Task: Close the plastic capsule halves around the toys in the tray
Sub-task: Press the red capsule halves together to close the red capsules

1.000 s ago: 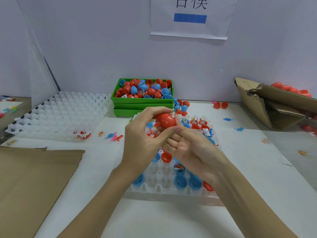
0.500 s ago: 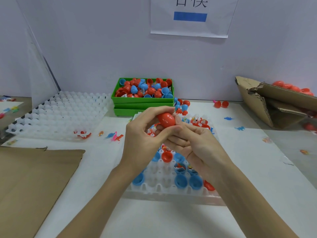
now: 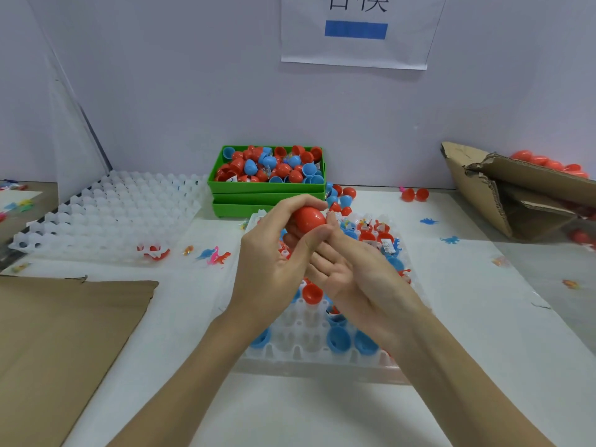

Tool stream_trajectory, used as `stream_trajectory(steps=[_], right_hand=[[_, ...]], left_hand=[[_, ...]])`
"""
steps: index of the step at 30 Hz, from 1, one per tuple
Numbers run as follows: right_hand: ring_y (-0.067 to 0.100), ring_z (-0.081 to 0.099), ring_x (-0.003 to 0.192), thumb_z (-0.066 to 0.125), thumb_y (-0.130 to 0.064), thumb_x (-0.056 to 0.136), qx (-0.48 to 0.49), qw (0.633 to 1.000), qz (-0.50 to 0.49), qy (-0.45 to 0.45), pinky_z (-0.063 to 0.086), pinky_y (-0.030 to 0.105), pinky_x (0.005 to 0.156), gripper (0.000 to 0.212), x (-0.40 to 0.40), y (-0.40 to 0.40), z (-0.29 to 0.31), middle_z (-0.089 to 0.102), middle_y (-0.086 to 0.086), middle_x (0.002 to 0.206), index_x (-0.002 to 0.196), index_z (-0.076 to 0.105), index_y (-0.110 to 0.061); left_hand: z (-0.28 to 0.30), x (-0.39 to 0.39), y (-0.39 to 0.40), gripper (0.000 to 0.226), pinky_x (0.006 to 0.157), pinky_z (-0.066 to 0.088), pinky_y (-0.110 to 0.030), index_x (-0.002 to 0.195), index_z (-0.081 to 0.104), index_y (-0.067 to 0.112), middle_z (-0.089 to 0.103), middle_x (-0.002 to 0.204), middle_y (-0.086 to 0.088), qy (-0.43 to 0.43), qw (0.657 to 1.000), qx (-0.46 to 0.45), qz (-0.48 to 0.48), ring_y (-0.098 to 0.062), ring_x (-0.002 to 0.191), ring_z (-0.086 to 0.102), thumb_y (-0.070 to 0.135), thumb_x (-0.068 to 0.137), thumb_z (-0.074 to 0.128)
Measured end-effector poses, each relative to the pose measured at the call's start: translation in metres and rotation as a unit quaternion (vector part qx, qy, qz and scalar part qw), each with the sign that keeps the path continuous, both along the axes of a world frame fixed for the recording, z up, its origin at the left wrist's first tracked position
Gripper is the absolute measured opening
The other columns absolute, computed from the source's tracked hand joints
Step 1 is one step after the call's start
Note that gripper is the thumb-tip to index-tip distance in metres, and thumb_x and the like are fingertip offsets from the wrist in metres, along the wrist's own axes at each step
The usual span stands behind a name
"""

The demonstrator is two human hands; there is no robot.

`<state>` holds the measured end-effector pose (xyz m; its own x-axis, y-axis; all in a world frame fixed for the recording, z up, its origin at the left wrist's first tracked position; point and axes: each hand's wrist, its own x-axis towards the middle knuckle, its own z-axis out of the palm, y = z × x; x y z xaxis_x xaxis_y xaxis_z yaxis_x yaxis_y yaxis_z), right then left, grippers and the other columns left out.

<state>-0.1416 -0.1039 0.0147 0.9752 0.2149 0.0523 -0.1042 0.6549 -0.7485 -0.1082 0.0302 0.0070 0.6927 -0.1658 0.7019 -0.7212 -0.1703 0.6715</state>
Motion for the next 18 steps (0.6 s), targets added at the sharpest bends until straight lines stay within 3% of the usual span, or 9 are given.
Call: stream_trajectory(steps=[3,5,9,14,18], right_hand=[[0.028,0.063,0.127,0.059,-0.026,0.104,0.04,0.999,0.017,-0.023,0.054,0.035,0.102,0.029,0.0,0.003,-0.002,0.067,0.018,0.132,0.117,0.075,-0.006],[0.025,0.067,0.122,0.056,-0.023,0.105,0.038,0.999,0.004,-0.02,0.056,0.032,0.096,0.027,-0.001,0.004,-0.002,0.07,0.017,0.127,0.112,0.078,-0.008],[0.02,0.072,0.106,0.054,-0.021,0.105,0.043,0.999,-0.022,-0.005,0.058,0.031,0.093,0.03,-0.001,0.008,-0.003,0.074,0.015,0.112,0.112,0.076,-0.003],[0.019,0.073,0.095,0.052,-0.022,0.106,0.04,0.999,-0.034,0.005,0.059,0.035,0.094,0.034,-0.005,0.012,-0.004,0.073,0.013,0.099,0.105,0.079,-0.002],[0.019,0.074,0.094,0.052,-0.021,0.105,0.028,0.999,-0.045,0.005,0.06,0.036,0.093,0.033,-0.006,0.011,-0.002,0.075,0.013,0.1,0.104,0.079,-0.003]], left_hand=[[0.003,-0.002,0.0,0.039,0.104,0.052,-0.026,0.135,0.063,0.015,0.07,0.128,0.009,0.021,0.999,-0.02,-0.026,-0.012,0.125,0.063,0.029,0.099,0.064],[0.004,-0.003,0.0,0.043,0.107,0.051,-0.031,0.139,0.061,0.013,0.07,0.131,0.004,0.026,0.999,-0.021,-0.029,-0.015,0.127,0.063,0.028,0.099,0.065],[0.003,-0.007,-0.004,0.028,0.101,0.055,-0.037,0.123,0.065,0.01,0.07,0.12,0.0,0.012,1.0,-0.02,-0.021,-0.02,0.117,0.065,0.024,0.099,0.063],[0.003,-0.01,-0.008,0.023,0.094,0.055,-0.029,0.118,0.065,0.004,0.068,0.112,-0.003,-0.016,1.0,-0.013,-0.001,-0.018,0.108,0.065,0.018,0.1,0.061],[0.002,-0.011,-0.01,0.025,0.093,0.053,-0.022,0.118,0.065,0.001,0.068,0.112,-0.005,-0.036,0.999,0.0,0.018,-0.015,0.107,0.065,0.017,0.099,0.062]])
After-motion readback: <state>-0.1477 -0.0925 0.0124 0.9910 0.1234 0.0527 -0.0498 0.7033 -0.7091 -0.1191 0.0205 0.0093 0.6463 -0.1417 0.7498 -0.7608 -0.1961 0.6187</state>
